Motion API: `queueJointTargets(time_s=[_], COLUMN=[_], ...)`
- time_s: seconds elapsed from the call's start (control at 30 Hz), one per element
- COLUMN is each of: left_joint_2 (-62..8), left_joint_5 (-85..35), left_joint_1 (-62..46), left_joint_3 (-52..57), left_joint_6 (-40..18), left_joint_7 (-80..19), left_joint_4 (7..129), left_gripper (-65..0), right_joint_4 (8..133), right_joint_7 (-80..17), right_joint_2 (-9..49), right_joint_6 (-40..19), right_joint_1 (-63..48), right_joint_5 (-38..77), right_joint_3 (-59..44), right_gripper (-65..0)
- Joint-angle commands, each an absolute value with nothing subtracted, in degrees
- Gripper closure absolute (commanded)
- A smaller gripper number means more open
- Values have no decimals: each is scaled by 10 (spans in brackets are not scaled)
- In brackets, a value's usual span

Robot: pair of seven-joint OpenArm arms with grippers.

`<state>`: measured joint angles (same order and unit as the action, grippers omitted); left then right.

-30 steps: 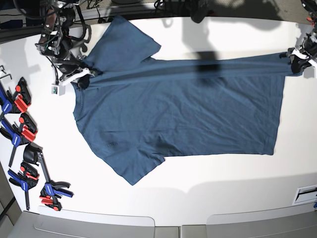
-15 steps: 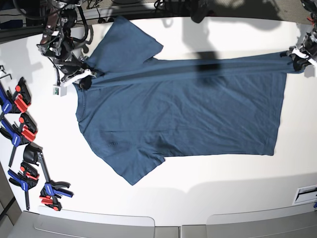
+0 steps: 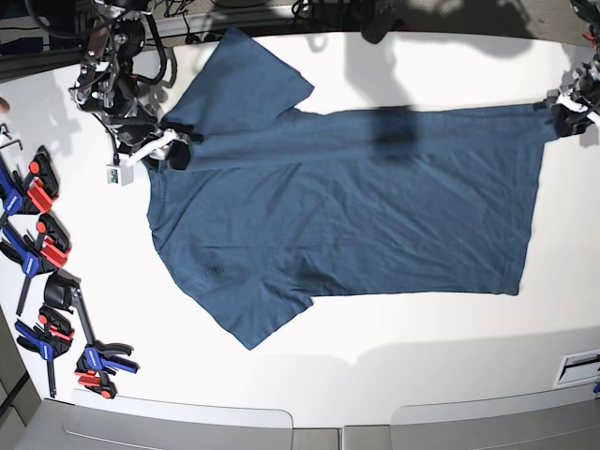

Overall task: Fold the T-shirt properly
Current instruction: 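Lower the folded edge onto the shirt and open both grippers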

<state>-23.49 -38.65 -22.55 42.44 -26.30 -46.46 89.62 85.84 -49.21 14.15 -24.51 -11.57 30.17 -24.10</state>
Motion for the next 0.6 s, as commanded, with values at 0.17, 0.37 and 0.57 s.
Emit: queueJointTargets(time_s=[0.17,0.37,0.57], left_joint_2=[-248,-259,-301], left_joint_5=[-390,-390,-391], left_joint_1=[-226,-226,-227], left_joint_3=[429,431,431], left_joint_6=[-263,-263,-263], left_joint_7=[-453,-451,-458], left_joint_4=[903,904,904], left_gripper=[-131,-132,-132], right_joint_4=[921,999,1019], right_joint_7=[-542,-571,-601], right_joint_2=[149,149,149], right_joint_6=[-237,-235,-235], right_joint_1=[-114,-114,-115], right_joint_5=[291,289,272], right_joint_3=[-244,-244,-244], right_gripper=[-280,-280,-280])
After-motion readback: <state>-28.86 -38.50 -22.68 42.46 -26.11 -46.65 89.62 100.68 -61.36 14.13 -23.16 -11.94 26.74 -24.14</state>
